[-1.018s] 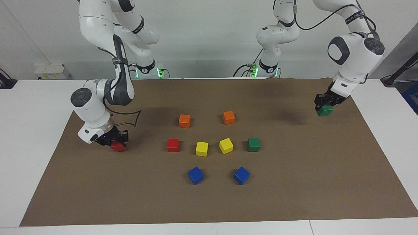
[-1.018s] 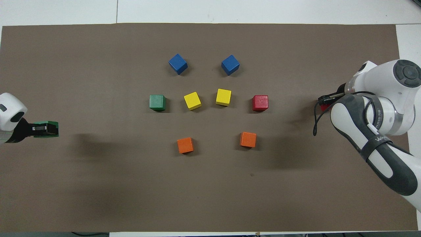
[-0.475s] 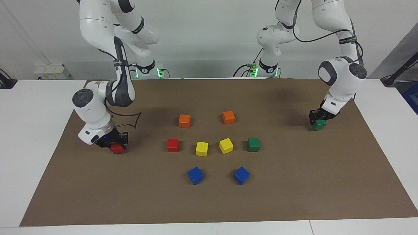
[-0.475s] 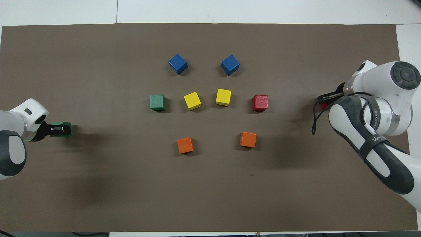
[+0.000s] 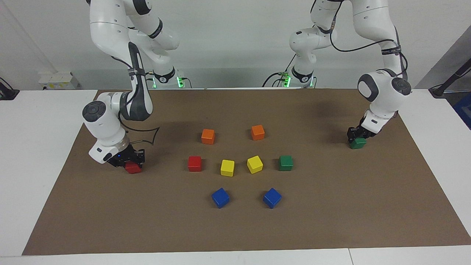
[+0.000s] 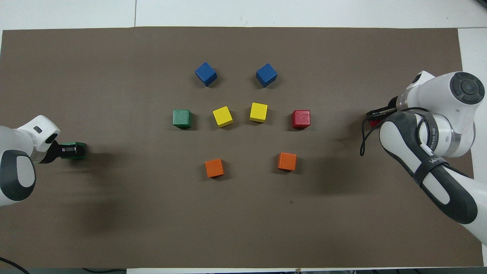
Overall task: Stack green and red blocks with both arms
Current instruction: 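Lower the green cube and open the left gripper while the right gripper sets red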
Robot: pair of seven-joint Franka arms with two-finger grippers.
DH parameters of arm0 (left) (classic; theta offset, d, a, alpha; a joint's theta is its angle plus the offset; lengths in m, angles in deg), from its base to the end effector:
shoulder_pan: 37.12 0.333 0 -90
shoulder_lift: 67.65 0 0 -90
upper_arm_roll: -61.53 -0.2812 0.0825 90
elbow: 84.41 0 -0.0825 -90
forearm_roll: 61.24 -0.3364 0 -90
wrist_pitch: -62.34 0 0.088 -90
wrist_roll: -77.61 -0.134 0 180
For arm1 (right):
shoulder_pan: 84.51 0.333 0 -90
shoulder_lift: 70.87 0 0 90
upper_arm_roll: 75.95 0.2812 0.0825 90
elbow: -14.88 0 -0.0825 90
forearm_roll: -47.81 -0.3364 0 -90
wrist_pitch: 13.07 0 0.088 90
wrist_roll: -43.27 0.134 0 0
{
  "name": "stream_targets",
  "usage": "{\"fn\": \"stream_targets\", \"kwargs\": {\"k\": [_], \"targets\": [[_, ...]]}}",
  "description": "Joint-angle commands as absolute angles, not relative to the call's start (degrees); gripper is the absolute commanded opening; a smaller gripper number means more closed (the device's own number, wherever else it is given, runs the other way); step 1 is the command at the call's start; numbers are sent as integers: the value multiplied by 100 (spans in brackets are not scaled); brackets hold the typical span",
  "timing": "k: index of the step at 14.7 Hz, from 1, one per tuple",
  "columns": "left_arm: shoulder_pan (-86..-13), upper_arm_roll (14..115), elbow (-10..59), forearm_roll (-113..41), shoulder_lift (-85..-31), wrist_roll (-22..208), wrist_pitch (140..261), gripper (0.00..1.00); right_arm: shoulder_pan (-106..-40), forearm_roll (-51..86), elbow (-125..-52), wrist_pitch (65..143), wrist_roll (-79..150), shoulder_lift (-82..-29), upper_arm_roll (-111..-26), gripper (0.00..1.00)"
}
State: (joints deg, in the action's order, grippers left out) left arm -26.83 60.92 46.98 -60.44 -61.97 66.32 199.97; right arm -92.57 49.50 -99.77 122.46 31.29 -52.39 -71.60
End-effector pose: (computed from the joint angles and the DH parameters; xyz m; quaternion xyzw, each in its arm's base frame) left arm 0.4800 0.0921 0.2814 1.0000 0.0017 0.0056 0.0032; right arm 0.5616 -0.0381 0.2741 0.9965 0.0802 0.0215 0.0015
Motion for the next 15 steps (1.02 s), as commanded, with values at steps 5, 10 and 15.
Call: {"fn": "stream_targets", "kwargs": {"k": [5, 10, 15], "targets": [[-2490, 6162, 4629, -6071, -6088, 5961, 20007, 100, -9339, 5027, -10157, 12562, 3018, -5250, -7094, 4], [-2551, 6171, 3332, -6063, -6167, 5924, 18323, 100, -9356, 5027, -10131, 12545, 2956, -5250, -7094, 100], [-3455, 6250, 1905, -6019, -6088, 6414, 17159, 100, -9304, 5027, -9781, 11634, 2991, -5592, -7094, 100]]}}
